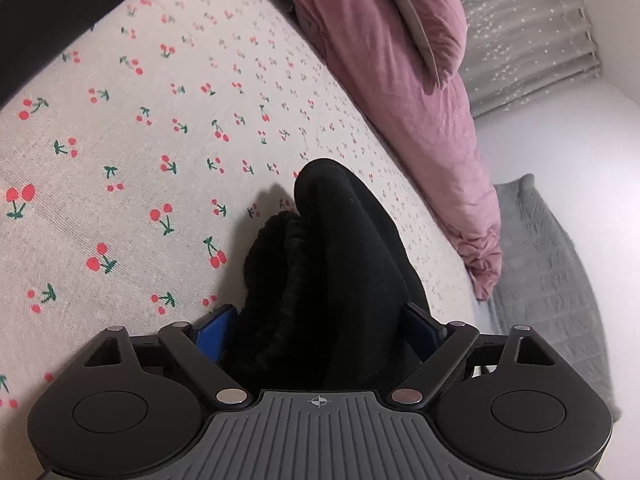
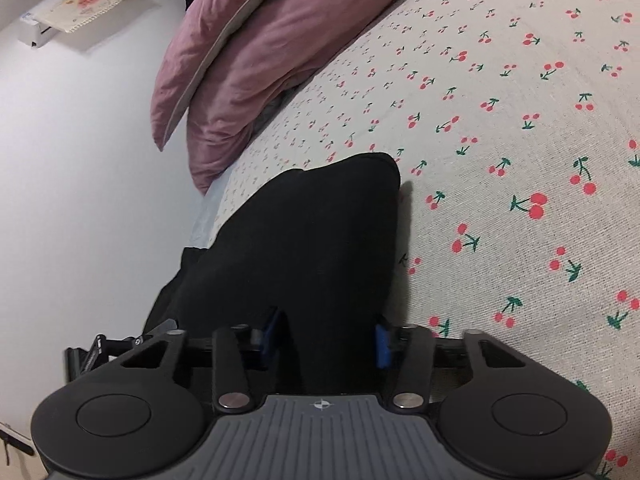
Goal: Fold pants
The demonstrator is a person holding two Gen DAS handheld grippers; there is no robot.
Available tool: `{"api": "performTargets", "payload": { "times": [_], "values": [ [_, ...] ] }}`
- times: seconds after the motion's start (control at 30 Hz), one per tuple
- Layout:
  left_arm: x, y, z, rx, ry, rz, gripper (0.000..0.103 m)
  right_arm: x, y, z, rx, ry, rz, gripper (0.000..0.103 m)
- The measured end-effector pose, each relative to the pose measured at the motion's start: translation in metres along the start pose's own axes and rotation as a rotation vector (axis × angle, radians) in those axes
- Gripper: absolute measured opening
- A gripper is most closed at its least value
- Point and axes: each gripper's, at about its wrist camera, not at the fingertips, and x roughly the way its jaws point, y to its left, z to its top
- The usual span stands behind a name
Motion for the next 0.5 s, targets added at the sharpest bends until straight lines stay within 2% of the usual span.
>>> {"api": "performTargets", "payload": {
  "times": [0.1, 0.2, 0.33, 0.37, 0.5],
  "values": [
    [-0.001, -0.012, -0.008, 0.044, -0.036, 0.033, 0.079, -0.014, 0.004, -0.001, 0.004, -0.004, 0.011, 0.026],
    [-0.003, -0.025, -0.015, 0.076, -0.061, 0.05, 0.07, -0.035, 0.005, 0.002, -0.008, -0.013, 0.021, 0.023],
    [0.005, -0.044, -0.026, 0.087, -0.057, 0.024, 0.054, -0.062, -0.004, 0.013, -0.037, -0.037, -0.005, 0.023],
    [0.009, -0.051, -0.032, 0.097, -0.048, 0.008, 0.047, -0.07, -0.01, 0.016, -0.033, -0.04, -0.013, 0.023],
    [0.04, -0.081, -0.052, 0.129, -0.018, -0.019, 0.046, -0.098, -0.04, 0.033, 0.002, -0.074, -0.053, 0.023]
  ]
}}
